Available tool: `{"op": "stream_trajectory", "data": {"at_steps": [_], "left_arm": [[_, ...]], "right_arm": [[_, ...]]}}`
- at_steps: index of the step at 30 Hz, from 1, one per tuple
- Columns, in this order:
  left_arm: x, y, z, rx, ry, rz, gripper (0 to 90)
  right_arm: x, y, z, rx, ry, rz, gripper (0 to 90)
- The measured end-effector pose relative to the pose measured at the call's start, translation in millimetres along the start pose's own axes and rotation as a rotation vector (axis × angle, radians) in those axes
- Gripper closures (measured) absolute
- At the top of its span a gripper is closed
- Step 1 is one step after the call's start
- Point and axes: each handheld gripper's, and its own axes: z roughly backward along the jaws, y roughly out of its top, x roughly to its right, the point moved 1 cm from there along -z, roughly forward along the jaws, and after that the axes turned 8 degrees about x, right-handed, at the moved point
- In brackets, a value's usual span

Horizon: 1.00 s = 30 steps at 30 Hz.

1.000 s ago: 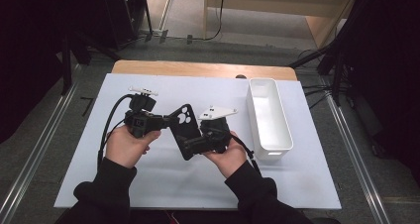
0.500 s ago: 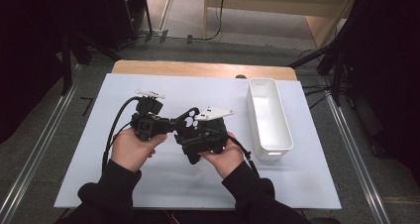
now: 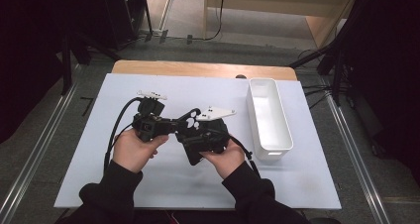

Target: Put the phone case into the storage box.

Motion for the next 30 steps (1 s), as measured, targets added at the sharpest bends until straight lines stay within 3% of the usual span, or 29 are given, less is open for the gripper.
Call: {"op": "stream_trajectory", "data": {"at_steps": [5, 10, 23, 30], "left_arm": [[0.8, 2.5, 3.7, 0.010, -0.023, -0.007, 71.4], [1.5, 6.1, 10.9, 0.010, -0.007, -0.009, 58.8], [-4.6, 11.8, 27.7, 0.057, -0.014, -0.002, 42.7], [-4.9, 10.6, 30.2, 0.066, -0.016, -0.049, 36.2]], "right_arm": [[0.2, 1.0, 0.6, -0.006, 0.016, -0.007, 12.8], [0.0, -0.9, -1.9, -0.029, 0.027, 0.001, 12.9], [6.2, -2.5, -1.7, -0.047, 0.024, -0.024, 12.8], [12.9, -1.5, 1.1, -0.043, 0.014, -0.027, 12.8]]}}
